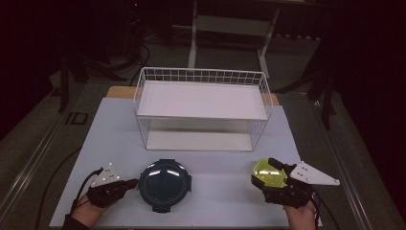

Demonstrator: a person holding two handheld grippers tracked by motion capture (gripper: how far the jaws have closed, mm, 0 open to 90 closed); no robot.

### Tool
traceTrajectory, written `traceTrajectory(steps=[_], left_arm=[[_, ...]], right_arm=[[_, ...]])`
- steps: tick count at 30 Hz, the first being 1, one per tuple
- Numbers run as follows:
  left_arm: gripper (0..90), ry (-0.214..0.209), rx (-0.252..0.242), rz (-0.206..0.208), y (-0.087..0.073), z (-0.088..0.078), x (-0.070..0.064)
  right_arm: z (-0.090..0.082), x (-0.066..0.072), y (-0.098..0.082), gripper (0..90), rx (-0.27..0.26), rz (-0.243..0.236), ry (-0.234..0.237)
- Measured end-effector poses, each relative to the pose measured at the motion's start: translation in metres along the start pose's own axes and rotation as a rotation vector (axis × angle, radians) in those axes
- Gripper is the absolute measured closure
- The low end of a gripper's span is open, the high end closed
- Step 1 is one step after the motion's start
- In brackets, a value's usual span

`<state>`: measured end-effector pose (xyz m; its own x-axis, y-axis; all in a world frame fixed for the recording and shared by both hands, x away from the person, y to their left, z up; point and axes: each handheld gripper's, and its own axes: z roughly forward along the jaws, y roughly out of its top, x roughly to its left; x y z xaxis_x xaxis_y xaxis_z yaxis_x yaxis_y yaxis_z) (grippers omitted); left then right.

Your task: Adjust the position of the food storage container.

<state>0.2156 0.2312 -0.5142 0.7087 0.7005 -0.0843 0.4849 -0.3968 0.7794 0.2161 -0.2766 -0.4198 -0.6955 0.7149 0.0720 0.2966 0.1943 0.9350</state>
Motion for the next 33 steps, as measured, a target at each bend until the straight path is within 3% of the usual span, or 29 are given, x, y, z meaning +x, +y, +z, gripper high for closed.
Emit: traceTrajectory(steps=[5, 13, 18, 21, 27, 33], left_arm=[[88.5, -0.025, 0.037, 0.015, 0.000, 0.013, -0.008], [88.3, -0.023, 0.032, 0.021, 0.004, 0.016, -0.007], [88.3, -0.023, -0.024, 0.017, 0.008, 0.004, -0.005], [88.3, -0.034, -0.024, 0.031, 0.011, 0.004, -0.007], [88.5, -0.015, -0.011, 0.034, 0.013, 0.006, -0.010], [88.5, -0.037, -0.005, 0.046, 0.022, 0.018, -0.019]], right_arm=[[0.000, 0.001, 0.000, 14.6, 0.001, -0.010, -0.002], [-0.001, -0.001, 0.000, 14.6, -0.001, -0.013, -0.006], [-0.002, 0.000, 0.000, 14.5, -0.004, -0.013, -0.004], [-0.002, 0.000, 0.000, 14.6, -0.007, -0.012, -0.003], [-0.002, 0.000, 0.001, 14.5, -0.005, -0.013, -0.003], [0.001, 0.001, 0.000, 14.0, 0.002, -0.020, 0.029]])
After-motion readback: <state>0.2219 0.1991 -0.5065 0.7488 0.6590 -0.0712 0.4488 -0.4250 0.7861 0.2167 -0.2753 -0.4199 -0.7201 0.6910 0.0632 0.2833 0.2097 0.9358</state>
